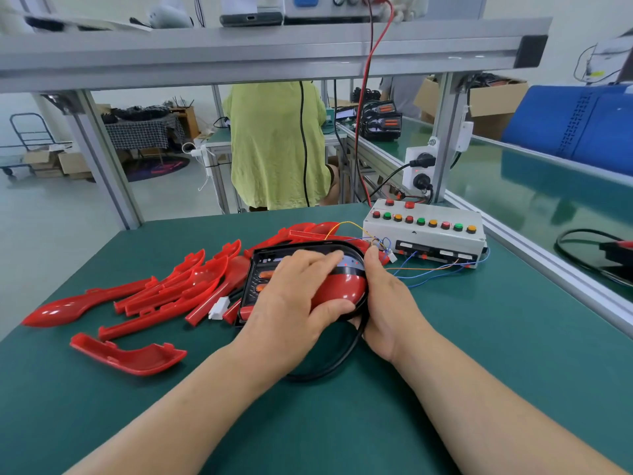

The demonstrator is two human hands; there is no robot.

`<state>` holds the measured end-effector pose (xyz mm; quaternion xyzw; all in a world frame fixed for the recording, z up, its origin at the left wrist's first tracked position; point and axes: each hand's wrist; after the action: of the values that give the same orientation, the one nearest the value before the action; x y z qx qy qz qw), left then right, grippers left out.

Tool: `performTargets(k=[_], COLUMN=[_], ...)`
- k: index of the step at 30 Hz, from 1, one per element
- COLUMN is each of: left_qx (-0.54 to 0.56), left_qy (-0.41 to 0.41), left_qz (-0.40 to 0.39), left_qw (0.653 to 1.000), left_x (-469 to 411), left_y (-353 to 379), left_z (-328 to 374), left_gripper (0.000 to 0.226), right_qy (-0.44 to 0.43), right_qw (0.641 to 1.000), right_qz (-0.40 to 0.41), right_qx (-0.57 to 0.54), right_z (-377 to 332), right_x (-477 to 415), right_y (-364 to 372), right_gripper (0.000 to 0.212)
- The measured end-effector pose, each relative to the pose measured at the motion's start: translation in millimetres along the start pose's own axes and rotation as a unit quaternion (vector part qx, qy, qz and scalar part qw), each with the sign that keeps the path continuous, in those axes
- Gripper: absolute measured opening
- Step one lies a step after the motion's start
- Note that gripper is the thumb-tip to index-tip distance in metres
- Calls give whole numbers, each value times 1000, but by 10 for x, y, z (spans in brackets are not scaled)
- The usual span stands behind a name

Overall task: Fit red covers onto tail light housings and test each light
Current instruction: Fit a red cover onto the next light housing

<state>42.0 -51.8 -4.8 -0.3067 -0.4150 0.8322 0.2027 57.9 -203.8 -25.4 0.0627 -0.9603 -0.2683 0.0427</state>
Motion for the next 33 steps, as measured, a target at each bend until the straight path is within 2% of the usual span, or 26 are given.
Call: performTargets(k=[6, 15, 22, 29, 33], left_qx=[41, -13, 22, -66, -14], left_qy=[1, 12, 36, 80, 67], left_qz=[2, 8, -29, 0, 26], left_qw=[999, 1000, 999, 995, 997], left_x=[-44, -43, 14, 59, 29], left_y=[41, -13, -81, -46, -99], left_z=[63, 95, 1, 29, 48], left_gripper=[38, 39, 45, 43, 42], right_qy=[-11, -9, -14, -4, -22], right_qw=[999, 997, 996, 996, 995], right_qz=[23, -1, -3, -13, -25], right_qx=[39, 76, 83, 87, 94], right_z=[7, 57, 78, 97, 87], right_x=[26, 7, -8, -12, -11], right_y=[56, 23, -19, -5, -38], right_gripper=[48, 45, 45, 48, 50])
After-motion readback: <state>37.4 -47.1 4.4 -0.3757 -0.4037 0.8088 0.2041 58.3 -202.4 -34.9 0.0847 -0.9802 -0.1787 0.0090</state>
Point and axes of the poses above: each hand's wrist, its own x-axis away from the middle knuckle, its own y-axis out of the palm, z = x × y, and after that the axes turned 14 degrees about -z, right-handed
